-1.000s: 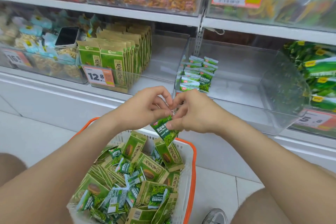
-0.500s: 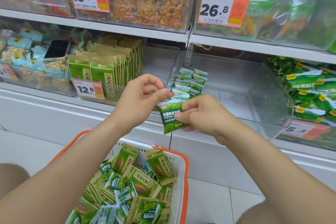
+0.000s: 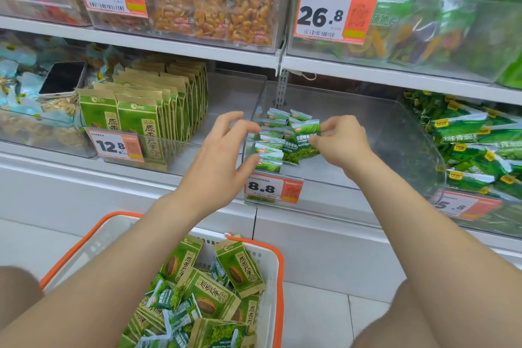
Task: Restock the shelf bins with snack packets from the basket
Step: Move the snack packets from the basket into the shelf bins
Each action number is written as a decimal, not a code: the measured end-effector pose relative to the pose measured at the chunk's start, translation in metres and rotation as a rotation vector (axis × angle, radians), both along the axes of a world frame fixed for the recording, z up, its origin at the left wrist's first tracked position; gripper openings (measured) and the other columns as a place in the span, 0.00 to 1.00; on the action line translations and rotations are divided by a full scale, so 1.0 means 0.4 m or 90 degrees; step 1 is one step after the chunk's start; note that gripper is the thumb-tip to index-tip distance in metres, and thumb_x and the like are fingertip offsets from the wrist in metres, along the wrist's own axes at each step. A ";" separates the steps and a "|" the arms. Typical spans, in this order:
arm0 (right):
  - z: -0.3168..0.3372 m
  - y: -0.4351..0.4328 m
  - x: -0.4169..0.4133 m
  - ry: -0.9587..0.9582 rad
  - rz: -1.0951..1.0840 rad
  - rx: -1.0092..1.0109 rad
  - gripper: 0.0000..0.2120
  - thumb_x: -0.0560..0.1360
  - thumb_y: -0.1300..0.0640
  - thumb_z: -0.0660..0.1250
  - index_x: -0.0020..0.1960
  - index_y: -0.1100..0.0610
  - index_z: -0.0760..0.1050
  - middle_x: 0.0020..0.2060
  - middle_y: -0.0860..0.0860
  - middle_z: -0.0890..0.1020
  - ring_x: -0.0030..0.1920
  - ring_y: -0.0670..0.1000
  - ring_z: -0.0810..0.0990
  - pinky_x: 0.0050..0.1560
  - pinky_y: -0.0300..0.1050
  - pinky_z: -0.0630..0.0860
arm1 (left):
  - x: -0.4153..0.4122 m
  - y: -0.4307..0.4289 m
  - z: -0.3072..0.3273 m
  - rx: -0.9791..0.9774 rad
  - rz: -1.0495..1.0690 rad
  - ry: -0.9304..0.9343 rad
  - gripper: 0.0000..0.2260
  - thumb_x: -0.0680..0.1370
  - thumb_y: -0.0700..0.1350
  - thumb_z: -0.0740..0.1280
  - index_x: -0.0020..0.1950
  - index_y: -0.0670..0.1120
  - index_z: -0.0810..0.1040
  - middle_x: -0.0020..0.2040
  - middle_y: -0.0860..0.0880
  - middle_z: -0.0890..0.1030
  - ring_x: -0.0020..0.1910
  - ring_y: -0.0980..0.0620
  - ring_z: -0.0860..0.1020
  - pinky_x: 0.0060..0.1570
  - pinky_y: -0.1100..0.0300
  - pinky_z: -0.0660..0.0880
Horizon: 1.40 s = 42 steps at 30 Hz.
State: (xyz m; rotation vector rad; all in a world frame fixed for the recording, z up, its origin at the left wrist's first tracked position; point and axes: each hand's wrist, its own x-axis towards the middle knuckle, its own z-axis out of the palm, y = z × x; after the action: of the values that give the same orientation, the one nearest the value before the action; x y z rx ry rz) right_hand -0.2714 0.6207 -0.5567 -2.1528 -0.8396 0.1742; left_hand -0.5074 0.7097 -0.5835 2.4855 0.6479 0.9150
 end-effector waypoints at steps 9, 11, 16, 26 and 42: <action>-0.078 0.125 0.037 0.038 0.029 -0.248 0.09 0.74 0.62 0.73 0.46 0.61 0.73 0.46 0.61 0.82 0.40 0.59 0.87 0.39 0.53 0.86 | 0.020 0.013 0.005 0.008 0.000 0.107 0.21 0.75 0.55 0.58 0.67 0.53 0.74 0.66 0.53 0.71 0.52 0.45 0.80 0.56 0.45 0.76; -0.081 0.140 0.044 -0.035 0.029 -0.269 0.08 0.72 0.60 0.74 0.44 0.60 0.74 0.43 0.59 0.83 0.46 0.58 0.84 0.33 0.47 0.82 | 0.019 0.019 0.000 0.016 -0.005 0.110 0.21 0.76 0.56 0.57 0.66 0.54 0.74 0.66 0.54 0.70 0.52 0.45 0.80 0.56 0.46 0.77; -0.057 0.126 0.026 -0.069 0.050 -0.274 0.14 0.75 0.53 0.76 0.41 0.60 0.74 0.34 0.56 0.83 0.36 0.57 0.86 0.37 0.51 0.85 | 0.017 0.021 -0.009 0.007 -0.008 0.104 0.17 0.78 0.53 0.60 0.66 0.54 0.75 0.67 0.53 0.69 0.52 0.44 0.80 0.54 0.45 0.77; -0.006 0.067 -0.020 -0.157 0.088 -0.277 0.11 0.79 0.56 0.64 0.41 0.60 0.71 0.37 0.59 0.81 0.33 0.60 0.85 0.38 0.50 0.83 | -0.006 -0.012 -0.031 0.064 0.013 -0.058 0.13 0.82 0.44 0.67 0.66 0.46 0.71 0.62 0.50 0.68 0.57 0.49 0.73 0.56 0.48 0.74; -0.135 -0.087 -0.430 -0.360 0.675 -0.515 0.03 0.78 0.56 0.63 0.45 0.53 0.71 0.37 0.49 0.72 0.41 0.57 0.78 0.38 0.48 0.76 | -0.136 -0.033 -0.261 -0.110 -0.025 0.535 0.12 0.69 0.58 0.62 0.42 0.51 0.76 0.48 0.46 0.85 0.50 0.42 0.81 0.47 0.49 0.80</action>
State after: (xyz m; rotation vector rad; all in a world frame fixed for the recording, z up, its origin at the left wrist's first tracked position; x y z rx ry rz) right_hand -0.4434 0.5858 -0.6107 -2.2129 -2.5449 0.5123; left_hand -0.5618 0.6965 -0.6877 2.6431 0.8665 -0.2512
